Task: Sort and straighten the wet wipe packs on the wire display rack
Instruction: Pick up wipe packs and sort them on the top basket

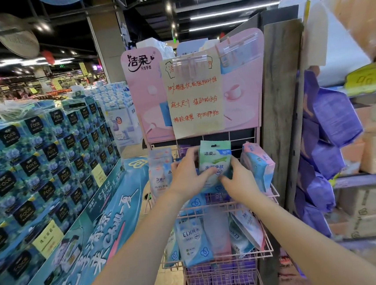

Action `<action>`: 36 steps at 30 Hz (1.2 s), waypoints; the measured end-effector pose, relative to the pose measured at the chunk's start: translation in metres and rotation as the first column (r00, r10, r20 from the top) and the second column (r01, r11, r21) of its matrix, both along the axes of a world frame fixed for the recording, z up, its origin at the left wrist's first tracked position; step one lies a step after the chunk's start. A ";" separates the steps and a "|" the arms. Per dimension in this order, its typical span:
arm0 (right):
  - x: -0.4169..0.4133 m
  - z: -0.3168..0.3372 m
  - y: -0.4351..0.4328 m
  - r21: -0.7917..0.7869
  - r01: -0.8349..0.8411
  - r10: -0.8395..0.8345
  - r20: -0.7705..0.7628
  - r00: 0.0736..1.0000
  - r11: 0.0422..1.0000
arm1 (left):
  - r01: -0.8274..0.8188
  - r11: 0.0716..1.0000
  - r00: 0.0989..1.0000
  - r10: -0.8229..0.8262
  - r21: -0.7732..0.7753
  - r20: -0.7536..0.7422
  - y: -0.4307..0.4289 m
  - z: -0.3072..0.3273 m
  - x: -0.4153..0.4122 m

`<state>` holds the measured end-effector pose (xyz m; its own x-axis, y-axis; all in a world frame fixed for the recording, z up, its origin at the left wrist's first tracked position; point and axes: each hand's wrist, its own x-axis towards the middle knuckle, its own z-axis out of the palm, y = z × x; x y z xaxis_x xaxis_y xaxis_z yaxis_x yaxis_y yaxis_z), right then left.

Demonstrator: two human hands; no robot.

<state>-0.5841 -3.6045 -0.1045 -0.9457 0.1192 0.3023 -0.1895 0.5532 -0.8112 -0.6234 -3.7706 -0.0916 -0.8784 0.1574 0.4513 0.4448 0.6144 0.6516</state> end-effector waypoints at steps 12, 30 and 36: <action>-0.007 -0.001 -0.010 0.258 0.168 -0.177 0.011 0.984 0.952 | -0.280 0.825 0.960 0.235 -0.492 -0.152 0.014 -0.004 -0.010; 0.000 -0.009 -0.016 0.187 0.171 -0.176 0.009 0.984 0.967 | -0.332 0.834 0.942 0.314 -0.442 -0.115 0.014 -0.018 -0.011; 0.021 -0.015 -0.009 0.141 0.119 -0.098 -0.153 0.983 0.983 | -0.306 0.908 0.950 0.270 -0.285 -0.160 0.002 -0.012 0.024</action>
<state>-0.5630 -3.6134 -0.1191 -0.8745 0.1621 0.4572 -0.2311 0.6895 -0.6865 -0.5997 -3.7684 -0.1034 -0.8517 0.0500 0.5217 0.2784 0.8866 0.3695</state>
